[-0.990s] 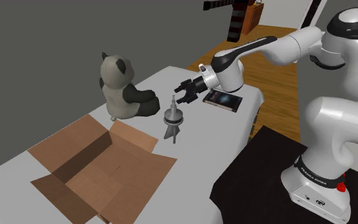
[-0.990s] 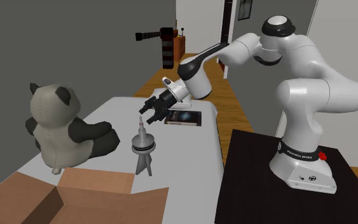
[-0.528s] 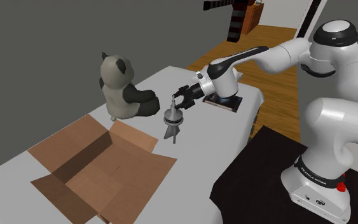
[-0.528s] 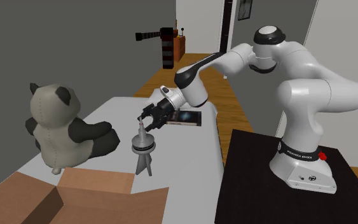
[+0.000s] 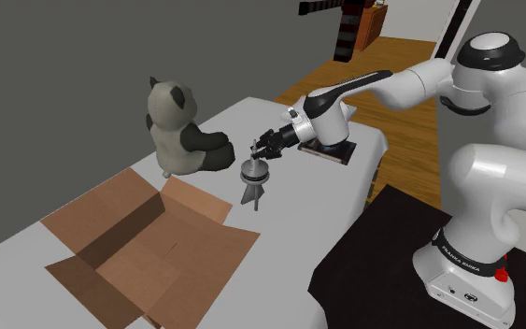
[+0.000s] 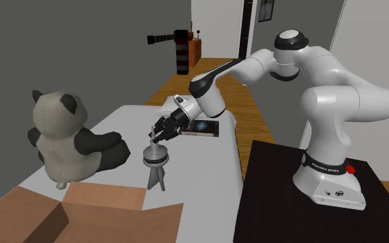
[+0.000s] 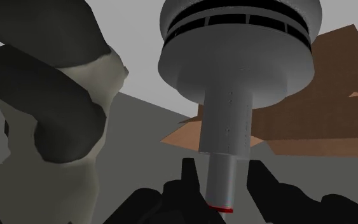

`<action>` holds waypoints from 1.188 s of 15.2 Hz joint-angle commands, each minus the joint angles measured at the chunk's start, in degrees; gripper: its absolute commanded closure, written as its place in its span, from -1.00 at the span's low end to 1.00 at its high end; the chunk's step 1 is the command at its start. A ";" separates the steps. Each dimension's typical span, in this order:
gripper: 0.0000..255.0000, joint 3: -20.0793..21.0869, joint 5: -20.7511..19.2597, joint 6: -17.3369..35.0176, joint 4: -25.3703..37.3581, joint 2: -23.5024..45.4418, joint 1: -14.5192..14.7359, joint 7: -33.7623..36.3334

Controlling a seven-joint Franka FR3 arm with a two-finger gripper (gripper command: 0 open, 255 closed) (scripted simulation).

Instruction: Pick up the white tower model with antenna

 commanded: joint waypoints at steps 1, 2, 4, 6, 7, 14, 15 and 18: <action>1.00 -0.06 0.01 0.00 0.00 -0.01 0.01 0.00; 1.00 -0.06 0.01 0.01 0.00 -0.01 0.01 0.00; 1.00 -0.07 -0.01 0.07 -0.10 -0.06 -0.03 -0.04; 1.00 0.95 0.54 -0.43 -0.48 1.30 -0.56 0.82; 1.00 1.47 0.82 -0.70 -0.65 1.98 -0.83 1.26; 1.00 5.26 2.66 -2.87 -1.56 6.67 -2.93 4.37; 1.00 5.82 2.91 -3.22 -1.65 7.33 -3.26 4.83; 1.00 7.54 3.63 -4.33 -1.84 9.29 -4.31 6.20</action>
